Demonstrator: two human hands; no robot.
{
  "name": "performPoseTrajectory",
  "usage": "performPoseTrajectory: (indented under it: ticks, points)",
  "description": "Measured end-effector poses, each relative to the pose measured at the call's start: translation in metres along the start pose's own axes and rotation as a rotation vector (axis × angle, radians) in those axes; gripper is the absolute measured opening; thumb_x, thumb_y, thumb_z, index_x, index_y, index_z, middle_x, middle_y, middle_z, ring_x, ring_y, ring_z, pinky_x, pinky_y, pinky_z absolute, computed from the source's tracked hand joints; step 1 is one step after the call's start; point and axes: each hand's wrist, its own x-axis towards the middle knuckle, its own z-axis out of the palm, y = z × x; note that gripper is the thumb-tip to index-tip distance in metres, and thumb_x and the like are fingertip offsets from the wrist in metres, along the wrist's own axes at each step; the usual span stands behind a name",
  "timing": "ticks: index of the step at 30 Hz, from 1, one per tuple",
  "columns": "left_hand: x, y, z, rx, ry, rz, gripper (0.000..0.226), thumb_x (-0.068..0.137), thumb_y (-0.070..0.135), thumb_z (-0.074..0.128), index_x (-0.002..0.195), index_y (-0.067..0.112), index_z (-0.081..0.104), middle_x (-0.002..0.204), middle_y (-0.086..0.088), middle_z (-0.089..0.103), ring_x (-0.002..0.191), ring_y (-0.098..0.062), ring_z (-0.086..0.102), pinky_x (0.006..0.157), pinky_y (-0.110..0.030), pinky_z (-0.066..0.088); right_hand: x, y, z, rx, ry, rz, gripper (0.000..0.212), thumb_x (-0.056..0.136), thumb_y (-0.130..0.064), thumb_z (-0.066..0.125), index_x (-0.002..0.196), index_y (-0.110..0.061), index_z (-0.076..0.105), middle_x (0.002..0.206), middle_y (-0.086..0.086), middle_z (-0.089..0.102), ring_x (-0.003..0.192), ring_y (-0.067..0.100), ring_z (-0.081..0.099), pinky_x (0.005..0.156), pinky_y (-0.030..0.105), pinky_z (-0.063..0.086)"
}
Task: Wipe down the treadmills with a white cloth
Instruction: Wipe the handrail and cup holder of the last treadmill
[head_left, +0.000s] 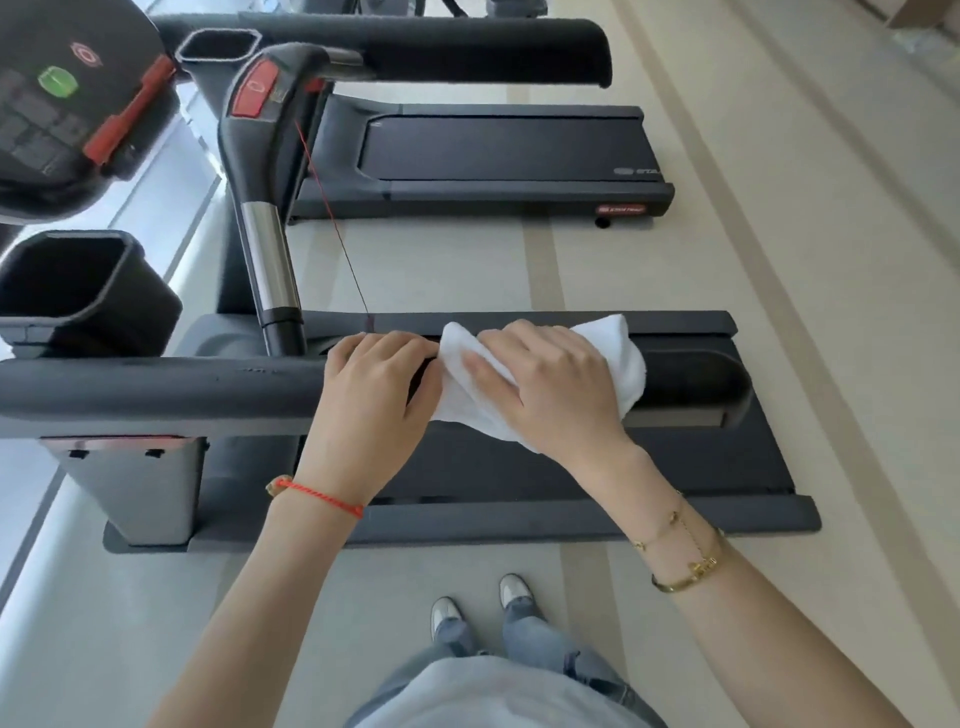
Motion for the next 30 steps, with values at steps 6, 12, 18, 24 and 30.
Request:
performPoseTrajectory:
  ticks: [6,12,18,24,30]
  points:
    - [0.004,0.024,0.013,-0.027,0.009,0.022,0.022,0.098,0.019,0.052,0.113,0.016,0.069,0.108,0.004,0.069,0.101,-0.021,0.062,0.105,-0.039,0.035,-0.025,0.049,-0.015,-0.021,0.145,0.066,0.034,0.1,-0.039,0.048,0.085,-0.018,0.07,0.076,-0.003,0.066,0.07,0.023,0.057,0.076,0.036,0.046]
    - [0.021,0.07,0.036,-0.07,0.015,0.043,0.024,0.098,0.019,0.054,0.117,0.016,0.067,0.114,0.002,0.068,0.108,-0.021,0.06,0.107,-0.036,0.031,-0.047,0.102,-0.038,-0.044,0.174,0.177,0.036,0.099,-0.044,0.042,0.09,-0.021,0.069,0.084,-0.008,0.067,0.083,0.018,0.058,0.099,0.032,0.038]
    - [0.034,0.114,0.059,-0.068,-0.022,0.049,0.026,0.099,0.022,0.051,0.12,0.017,0.066,0.116,0.002,0.068,0.109,-0.021,0.061,0.11,-0.037,0.03,-0.053,0.151,-0.063,0.526,-0.099,0.544,0.035,0.09,-0.059,0.047,0.077,-0.029,0.06,0.07,-0.013,0.057,0.067,0.004,0.052,0.061,0.018,0.038]
    - [0.034,0.137,0.076,-0.037,-0.033,0.046,0.025,0.1,0.022,0.05,0.114,0.014,0.069,0.107,0.002,0.071,0.095,-0.023,0.064,0.106,-0.042,0.035,-0.068,0.154,-0.063,0.571,-0.083,0.516,0.027,0.092,-0.058,0.046,0.096,-0.036,0.062,0.092,-0.017,0.06,0.089,0.002,0.057,0.078,0.024,0.044]
    - [0.032,0.141,0.078,-0.047,-0.006,0.017,0.024,0.1,0.022,0.05,0.115,0.016,0.069,0.108,0.005,0.07,0.098,-0.021,0.063,0.106,-0.037,0.035,-0.066,0.158,-0.063,0.588,-0.097,0.502,0.035,0.088,-0.061,0.047,0.09,-0.03,0.061,0.083,-0.019,0.058,0.079,0.001,0.054,0.073,0.023,0.041]
